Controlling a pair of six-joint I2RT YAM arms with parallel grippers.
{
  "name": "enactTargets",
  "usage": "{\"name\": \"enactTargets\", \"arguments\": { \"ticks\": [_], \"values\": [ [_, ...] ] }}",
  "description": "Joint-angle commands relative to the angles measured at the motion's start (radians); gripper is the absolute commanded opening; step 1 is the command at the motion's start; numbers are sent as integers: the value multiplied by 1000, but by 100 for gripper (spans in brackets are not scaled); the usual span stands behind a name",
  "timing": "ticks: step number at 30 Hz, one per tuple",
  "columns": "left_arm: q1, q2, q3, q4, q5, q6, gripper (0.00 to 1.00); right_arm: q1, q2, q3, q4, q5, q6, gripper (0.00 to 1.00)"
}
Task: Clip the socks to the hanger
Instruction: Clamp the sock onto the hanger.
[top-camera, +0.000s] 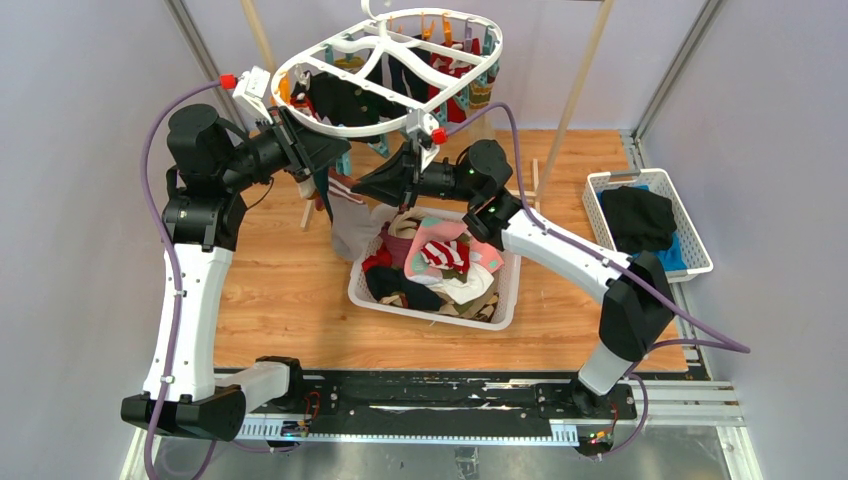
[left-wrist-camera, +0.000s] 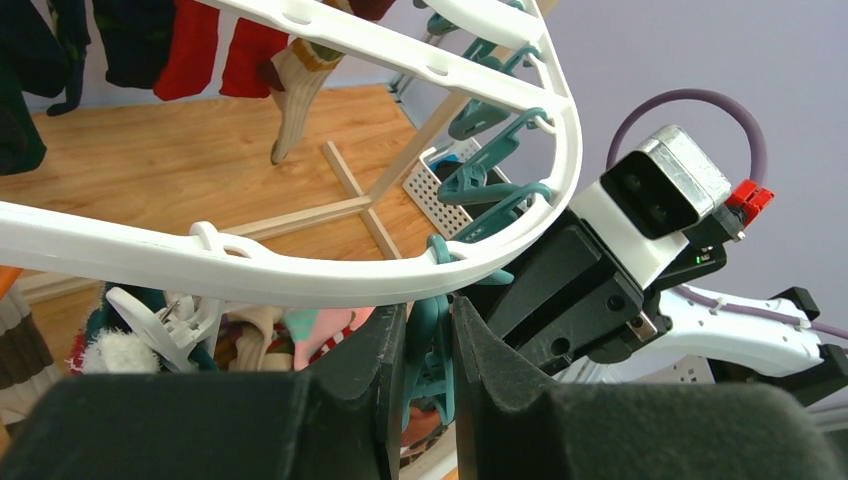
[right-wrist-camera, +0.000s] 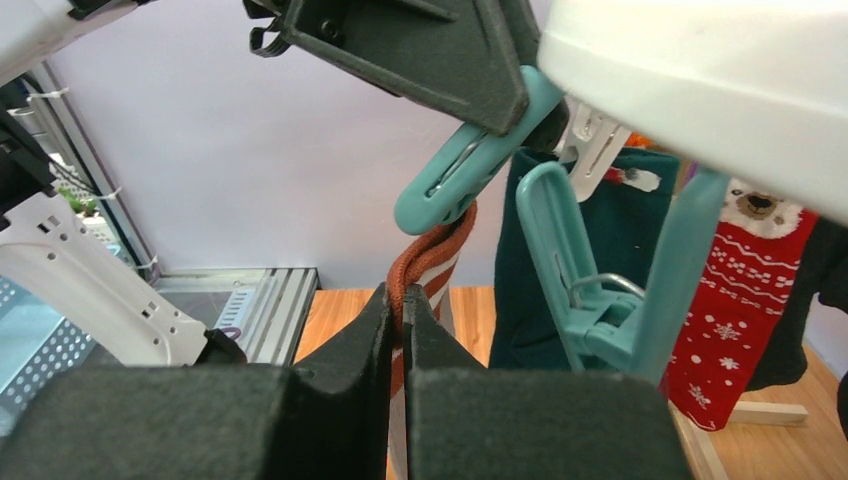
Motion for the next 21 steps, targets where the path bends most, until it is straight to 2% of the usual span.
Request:
{"name": "enactTargets", "arguments": {
  "ticks": [1, 11, 16, 21],
  "values": [
    [-4, 1, -7, 15, 53, 9, 9, -7, -53, -21, -11, -66, -22, 0],
    [-4, 7, -9, 12, 49, 12, 9, -2, -54, 5, 25, -139, -20, 0],
    [-4, 8, -13, 10, 52, 12, 9, -6, -26, 12, 98, -81, 22, 0],
    [-4, 2, -11, 5, 60, 19, 9, -24, -6, -19, 227, 54, 82, 0]
  ]
}}
